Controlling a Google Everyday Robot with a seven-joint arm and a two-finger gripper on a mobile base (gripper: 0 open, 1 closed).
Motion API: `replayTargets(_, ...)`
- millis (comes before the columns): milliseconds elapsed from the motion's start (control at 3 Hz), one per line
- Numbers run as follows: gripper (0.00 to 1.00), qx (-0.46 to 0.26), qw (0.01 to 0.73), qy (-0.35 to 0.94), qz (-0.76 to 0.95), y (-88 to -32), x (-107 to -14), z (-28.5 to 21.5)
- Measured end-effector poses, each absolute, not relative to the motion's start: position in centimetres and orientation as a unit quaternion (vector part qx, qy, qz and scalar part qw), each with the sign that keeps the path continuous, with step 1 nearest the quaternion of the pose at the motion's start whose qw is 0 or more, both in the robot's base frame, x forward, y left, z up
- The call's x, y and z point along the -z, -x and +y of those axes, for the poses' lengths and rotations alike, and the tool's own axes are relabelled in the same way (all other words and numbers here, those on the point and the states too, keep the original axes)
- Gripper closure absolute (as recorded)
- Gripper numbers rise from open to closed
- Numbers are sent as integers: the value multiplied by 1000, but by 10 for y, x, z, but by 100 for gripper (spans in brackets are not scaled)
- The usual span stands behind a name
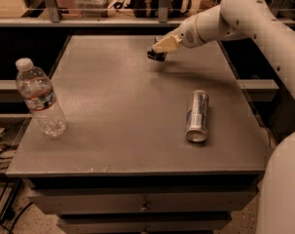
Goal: Move rxbar chocolate near water bottle
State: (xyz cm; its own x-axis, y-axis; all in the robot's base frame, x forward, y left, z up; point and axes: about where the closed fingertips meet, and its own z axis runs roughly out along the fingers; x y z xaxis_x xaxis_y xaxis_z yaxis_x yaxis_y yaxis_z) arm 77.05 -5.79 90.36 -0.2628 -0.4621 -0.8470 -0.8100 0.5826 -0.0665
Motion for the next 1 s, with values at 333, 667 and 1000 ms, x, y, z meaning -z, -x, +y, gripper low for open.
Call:
replayTargets(333, 100, -218, 440, 460, 740, -745, -921, -26)
replayTargets(667, 100, -266, 411, 521, 699, -706, -923, 18)
replayTargets(1000, 100, -272, 401, 530, 696, -700, -920, 21)
